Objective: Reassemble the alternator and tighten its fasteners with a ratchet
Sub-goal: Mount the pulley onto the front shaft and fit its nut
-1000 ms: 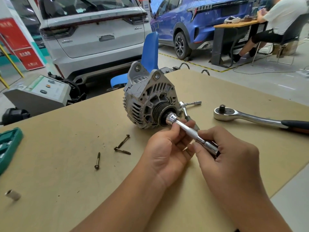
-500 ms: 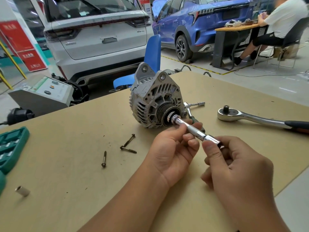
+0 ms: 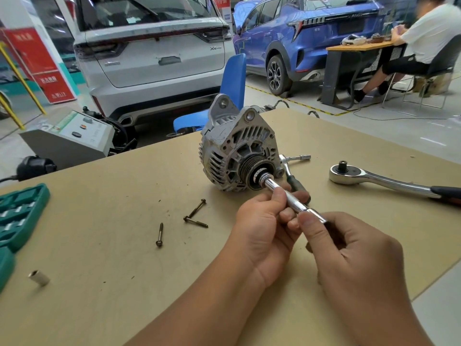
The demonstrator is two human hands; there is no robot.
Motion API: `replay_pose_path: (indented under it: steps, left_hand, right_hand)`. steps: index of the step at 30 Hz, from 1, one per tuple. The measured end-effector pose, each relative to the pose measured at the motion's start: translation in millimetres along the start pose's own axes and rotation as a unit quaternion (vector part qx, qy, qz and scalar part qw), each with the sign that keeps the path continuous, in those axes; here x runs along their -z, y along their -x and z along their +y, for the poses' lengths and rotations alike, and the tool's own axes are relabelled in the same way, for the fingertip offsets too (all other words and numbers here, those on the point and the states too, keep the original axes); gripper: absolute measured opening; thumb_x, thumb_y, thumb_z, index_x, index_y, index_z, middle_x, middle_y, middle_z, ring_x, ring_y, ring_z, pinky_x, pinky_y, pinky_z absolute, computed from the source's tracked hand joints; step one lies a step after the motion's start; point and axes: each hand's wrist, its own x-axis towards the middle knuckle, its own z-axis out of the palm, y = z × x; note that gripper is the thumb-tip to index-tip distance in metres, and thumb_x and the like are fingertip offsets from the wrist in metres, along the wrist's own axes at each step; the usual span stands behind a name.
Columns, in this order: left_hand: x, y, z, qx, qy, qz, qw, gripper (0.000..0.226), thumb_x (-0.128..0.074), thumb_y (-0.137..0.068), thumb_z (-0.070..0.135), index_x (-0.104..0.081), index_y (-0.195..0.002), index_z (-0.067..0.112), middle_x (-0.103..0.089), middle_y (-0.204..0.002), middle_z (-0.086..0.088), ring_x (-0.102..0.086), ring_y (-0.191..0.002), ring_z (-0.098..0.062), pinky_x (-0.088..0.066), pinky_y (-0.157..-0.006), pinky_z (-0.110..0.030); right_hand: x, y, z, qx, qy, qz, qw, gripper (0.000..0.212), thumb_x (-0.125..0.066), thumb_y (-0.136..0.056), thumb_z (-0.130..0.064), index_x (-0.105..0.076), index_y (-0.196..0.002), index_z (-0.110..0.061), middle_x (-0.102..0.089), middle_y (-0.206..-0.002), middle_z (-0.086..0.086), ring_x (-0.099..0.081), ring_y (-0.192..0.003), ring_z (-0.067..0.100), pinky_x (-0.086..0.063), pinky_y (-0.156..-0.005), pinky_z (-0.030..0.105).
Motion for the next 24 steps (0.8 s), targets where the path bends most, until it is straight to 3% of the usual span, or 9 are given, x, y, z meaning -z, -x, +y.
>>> replay_pose_path:
  steps: [4,7,9,12,15,17,20,21,24]
  left_hand:
    - [0,-4,-3,-0.026,-0.076,0.017,0.997,0.019,-0.077,-0.073,0.032,-0.074,-0.064,0.015,-0.058,-0.060,0.001,-0.038,-0.055,-0.007,-0.042,-0.063,-0.023]
    - [2,-3,-1,0.010,-0.014,0.011,1.000,0.020,-0.066,-0.095,0.028,-0.070,-0.096,0.008,-0.072,-0.081,-0.010,-0.045,-0.054,-0.007,-0.047,-0.058,-0.022]
    - [3,-1,-2,0.018,0.007,0.004,1.000,0.013,-0.055,-0.103,0.013,-0.063,-0.105,0.004,-0.074,-0.088,-0.015,-0.047,-0.049,-0.007,-0.047,-0.048,-0.020]
    - [2,-2,-6,-0.017,-0.023,0.019,0.999,0.013,-0.067,-0.093,0.014,-0.065,-0.086,0.004,-0.066,-0.074,-0.011,-0.045,-0.051,-0.008,-0.045,-0.050,-0.020]
    - [0,-2,-8,-0.039,-0.055,0.020,0.998,0.017,-0.079,-0.072,0.028,-0.073,-0.069,0.012,-0.055,-0.067,-0.005,-0.040,-0.064,-0.017,-0.045,-0.076,-0.037]
    - [1,-2,-7,-0.031,-0.061,0.025,0.997,0.019,-0.077,-0.076,0.032,-0.075,-0.077,0.013,-0.062,-0.069,-0.006,-0.042,-0.061,-0.013,-0.046,-0.075,-0.034]
    - [3,1,-2,0.008,-0.013,0.007,1.000,0.013,-0.059,-0.100,0.014,-0.066,-0.107,0.006,-0.076,-0.090,-0.013,-0.047,-0.053,-0.007,-0.049,-0.067,-0.023]
    - [3,2,-2,0.013,-0.009,0.003,1.000,0.011,-0.056,-0.100,0.007,-0.065,-0.106,0.005,-0.076,-0.093,-0.015,-0.049,-0.054,-0.007,-0.052,-0.063,-0.021]
    - [3,1,-5,-0.017,-0.042,0.012,0.999,0.008,-0.071,-0.083,0.009,-0.068,-0.090,0.005,-0.070,-0.081,-0.011,-0.050,-0.058,-0.010,-0.053,-0.054,-0.020]
  right_hand:
    - [-2,2,5,-0.007,-0.016,-0.004,1.000,0.035,-0.087,-0.073,-0.043,-0.064,-0.099,-0.040,-0.069,-0.074,-0.018,-0.063,-0.054,0.013,-0.053,-0.053,0.032]
    - [-3,0,7,-0.019,-0.021,-0.006,1.000,0.022,-0.076,-0.078,-0.056,-0.066,-0.086,-0.038,-0.070,-0.069,-0.021,-0.064,-0.054,0.009,-0.052,-0.052,0.029]
    - [-2,-3,2,-0.015,-0.019,-0.006,1.000,0.028,-0.059,-0.083,-0.064,-0.066,-0.072,-0.038,-0.067,-0.065,-0.028,-0.064,-0.057,-0.002,-0.046,-0.054,0.014]
    - [-2,-3,-1,-0.008,-0.024,-0.006,1.000,0.025,-0.057,-0.086,-0.060,-0.064,-0.069,-0.043,-0.064,-0.063,-0.032,-0.061,-0.054,-0.007,-0.041,-0.053,0.004]
    - [-2,-2,2,-0.002,-0.021,-0.001,1.000,0.026,-0.081,-0.071,-0.051,-0.066,-0.089,-0.040,-0.067,-0.071,-0.022,-0.063,-0.053,0.005,-0.046,-0.053,0.012]
    - [-2,1,7,0.001,-0.016,-0.001,1.000,0.036,-0.090,-0.066,-0.035,-0.066,-0.093,-0.037,-0.069,-0.071,-0.020,-0.063,-0.050,0.009,-0.048,-0.049,0.018]
    - [-3,1,11,-0.021,-0.024,-0.002,0.999,0.025,-0.086,-0.072,-0.042,-0.068,-0.088,-0.038,-0.068,-0.064,-0.019,-0.062,-0.047,0.011,-0.049,-0.047,0.026]
    - [-2,0,11,-0.026,-0.019,-0.001,0.999,0.021,-0.081,-0.075,-0.052,-0.068,-0.079,-0.036,-0.068,-0.062,-0.018,-0.061,-0.048,0.011,-0.047,-0.048,0.025]
    - [-2,-3,7,-0.017,0.006,-0.008,1.000,0.045,-0.052,-0.084,-0.070,-0.062,-0.059,-0.034,-0.065,-0.058,-0.013,-0.060,-0.056,0.008,-0.045,-0.058,0.021]
